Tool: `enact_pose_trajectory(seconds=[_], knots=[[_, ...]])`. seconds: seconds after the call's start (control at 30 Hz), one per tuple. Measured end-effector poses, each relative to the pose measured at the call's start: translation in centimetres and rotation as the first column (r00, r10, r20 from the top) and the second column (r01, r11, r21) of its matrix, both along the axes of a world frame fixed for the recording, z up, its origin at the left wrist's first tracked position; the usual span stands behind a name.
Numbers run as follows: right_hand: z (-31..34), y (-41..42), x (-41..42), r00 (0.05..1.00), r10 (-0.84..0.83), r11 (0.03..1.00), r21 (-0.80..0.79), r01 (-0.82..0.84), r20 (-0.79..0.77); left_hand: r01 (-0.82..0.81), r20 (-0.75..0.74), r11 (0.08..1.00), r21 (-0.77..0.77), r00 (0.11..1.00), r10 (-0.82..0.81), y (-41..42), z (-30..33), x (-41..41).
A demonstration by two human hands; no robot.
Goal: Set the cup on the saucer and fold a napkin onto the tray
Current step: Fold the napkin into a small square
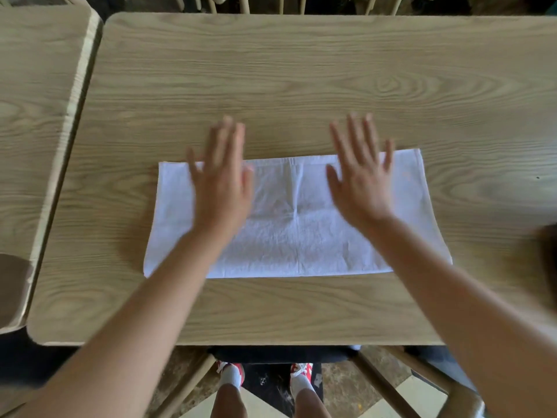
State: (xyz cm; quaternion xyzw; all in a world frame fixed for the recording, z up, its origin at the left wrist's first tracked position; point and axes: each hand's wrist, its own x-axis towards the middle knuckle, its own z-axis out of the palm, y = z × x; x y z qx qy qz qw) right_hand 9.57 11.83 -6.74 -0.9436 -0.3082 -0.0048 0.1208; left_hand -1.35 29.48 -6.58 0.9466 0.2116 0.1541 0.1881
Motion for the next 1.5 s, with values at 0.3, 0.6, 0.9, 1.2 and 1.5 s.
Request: enact_pose_trajectory(seconds=[0.3,0.6,0.9,1.2,1.5], knots=[[-3.4,0.7,-3.2,0.986,0.062,0.997,-0.044,-0.070,-0.157,0.222,-0.320,0.970,0.101,0.930,-0.179,-3.5,-4.0,-0.5],[-3.5,-10.3,2.7,0.969,-0.229,0.963,-0.169,0.211,-0.095,-0.048,-0.352,0.980,0.192,0.929,0.114,6.7,-4.4,-5.7],[-1.4,-6.6,-2.7,0.978,-0.210,0.977,-0.035,0.209,-0.011,-0.049,-0.142,0.983,0.174,0.987,0.074,-1.0,-2.1,-4.3],[-3.7,-4.3,-11.0,0.984,-0.112,0.988,-0.122,0.096,-0.135,0.082,-0.406,0.992,0.092,0.913,-0.038,-8.2,-3.7,-7.3],[-2.9,-11.8,-6.7,0.947,-0.292,0.939,-0.230,0.257,-0.132,-0.187,-0.464,0.978,0.088,0.862,0.206,-4.0,-2.9,-12.3]])
